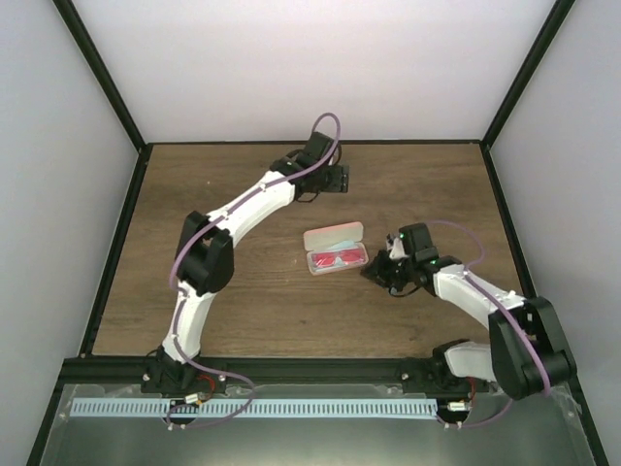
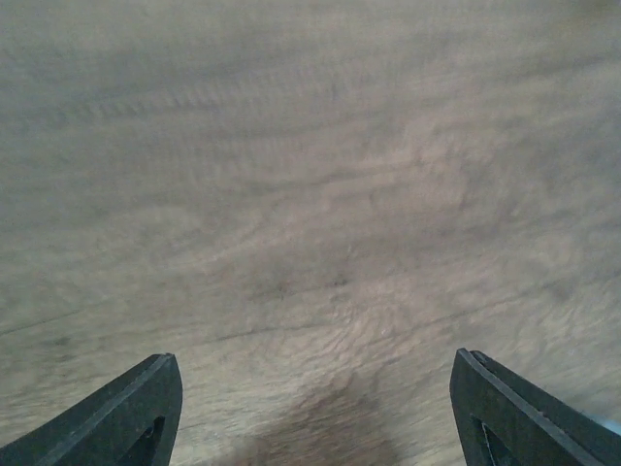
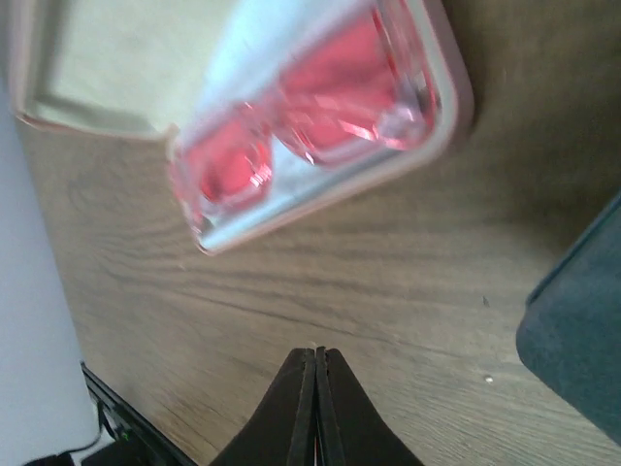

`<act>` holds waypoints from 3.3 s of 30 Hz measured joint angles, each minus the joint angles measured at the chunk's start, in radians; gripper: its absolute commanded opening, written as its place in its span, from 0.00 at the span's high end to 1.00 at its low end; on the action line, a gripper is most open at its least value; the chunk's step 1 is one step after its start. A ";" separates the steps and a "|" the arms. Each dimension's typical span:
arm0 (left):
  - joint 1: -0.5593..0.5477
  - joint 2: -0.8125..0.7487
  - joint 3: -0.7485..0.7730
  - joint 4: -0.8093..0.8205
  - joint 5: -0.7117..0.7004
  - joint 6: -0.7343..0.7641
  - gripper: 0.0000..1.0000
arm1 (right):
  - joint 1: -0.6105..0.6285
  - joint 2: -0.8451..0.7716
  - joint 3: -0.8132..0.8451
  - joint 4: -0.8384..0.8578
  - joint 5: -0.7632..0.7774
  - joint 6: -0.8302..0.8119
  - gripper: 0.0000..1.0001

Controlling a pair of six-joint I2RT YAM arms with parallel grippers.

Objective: Organize the sunglasses
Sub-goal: Adjust the sunglasses in the sunglasses case, then close the sunglasses case at the center of the board.

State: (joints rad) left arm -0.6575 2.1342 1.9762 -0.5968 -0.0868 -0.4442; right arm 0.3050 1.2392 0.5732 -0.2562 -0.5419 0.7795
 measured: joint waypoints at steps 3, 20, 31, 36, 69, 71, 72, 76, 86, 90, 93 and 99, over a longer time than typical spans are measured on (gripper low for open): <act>0.009 0.092 0.026 -0.019 0.070 0.025 0.22 | 0.035 0.045 -0.049 0.045 -0.010 0.016 0.99; 0.045 0.154 -0.117 -0.097 0.224 0.070 0.37 | 0.190 0.433 0.090 0.312 0.018 0.101 0.99; 0.029 0.055 -0.211 -0.085 0.262 0.055 0.42 | 0.190 0.456 0.114 0.328 0.036 0.136 0.99; 0.012 0.022 -0.255 -0.049 0.254 0.051 0.42 | 0.190 0.488 0.153 0.314 0.034 0.138 0.99; -0.040 -0.045 -0.430 0.076 0.232 -0.085 0.42 | 0.196 0.422 0.105 0.300 0.084 0.155 0.89; -0.040 -0.037 -0.422 0.074 0.232 -0.089 0.42 | 0.195 0.422 0.105 0.301 0.084 0.154 0.89; -0.040 -0.031 -0.415 0.072 0.231 -0.091 0.42 | 0.195 0.422 0.105 0.300 0.083 0.154 0.89; -0.040 -0.020 -0.406 0.068 0.230 -0.099 0.42 | 0.191 0.422 0.105 0.301 0.082 0.154 0.90; -0.063 -0.028 -0.426 0.080 0.181 -0.138 0.42 | 0.159 0.441 0.108 0.315 0.015 0.207 0.87; -0.066 -0.029 -0.420 0.063 0.167 -0.135 0.42 | 0.157 0.442 0.108 0.322 0.005 0.266 0.80; -0.067 -0.023 -0.396 0.023 0.166 -0.125 0.42 | 0.160 0.435 0.096 0.343 0.011 0.312 0.75; -0.079 0.010 -0.359 -0.044 0.190 -0.083 0.42 | 0.176 0.378 0.050 0.387 0.073 0.357 0.48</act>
State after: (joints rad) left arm -0.7361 2.1445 1.6176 -0.6407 0.1036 -0.5270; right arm 0.4812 1.6173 0.6231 0.1310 -0.4686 1.1366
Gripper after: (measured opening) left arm 0.580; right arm 0.416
